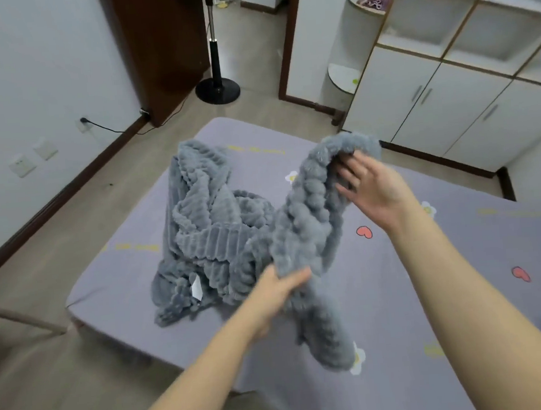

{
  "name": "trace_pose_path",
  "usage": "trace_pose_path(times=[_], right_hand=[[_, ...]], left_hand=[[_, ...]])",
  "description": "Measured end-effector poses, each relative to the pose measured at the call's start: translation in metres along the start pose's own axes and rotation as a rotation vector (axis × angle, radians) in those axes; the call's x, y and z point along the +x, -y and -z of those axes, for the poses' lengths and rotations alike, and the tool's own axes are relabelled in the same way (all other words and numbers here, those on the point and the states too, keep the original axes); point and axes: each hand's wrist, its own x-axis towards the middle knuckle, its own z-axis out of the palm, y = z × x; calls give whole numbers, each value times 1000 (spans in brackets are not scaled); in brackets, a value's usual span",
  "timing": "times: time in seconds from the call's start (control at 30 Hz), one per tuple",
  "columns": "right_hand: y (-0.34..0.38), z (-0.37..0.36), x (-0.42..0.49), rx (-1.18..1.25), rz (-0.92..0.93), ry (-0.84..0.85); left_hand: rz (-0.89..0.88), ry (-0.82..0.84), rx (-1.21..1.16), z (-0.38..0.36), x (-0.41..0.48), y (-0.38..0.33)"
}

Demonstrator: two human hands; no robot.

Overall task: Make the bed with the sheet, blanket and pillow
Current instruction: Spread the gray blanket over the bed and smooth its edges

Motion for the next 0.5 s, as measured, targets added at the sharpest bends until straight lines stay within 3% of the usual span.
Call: trace_pose_path(times=[0.07, 0.13, 0.2, 0.27, 0.37, 0.4, 0.5], right_hand=[[-28, 35, -18, -428, -59, -4], [-70, 62, -42, -814, -223, 123], [-115, 65, -69, -992, -419, 278], [-151, 51, -83, -942, -400, 267], [-162, 20, -75, -875, -31, -43], [-156, 15, -70, -775, 68, -158], [-114, 14, -63, -200, 53, -360]], left_hand=[[-101, -65, -141, 11, 9, -30], [-203, -40, -127, 14, 16, -58], [-252, 61, -45, -3, 22, -74], [-261, 166, 51, -34, 26, -79], [-273, 274, 152, -77, 29, -79], [-266, 296, 150, -84, 28, -81], [-260, 295, 111, -76, 33, -84]])
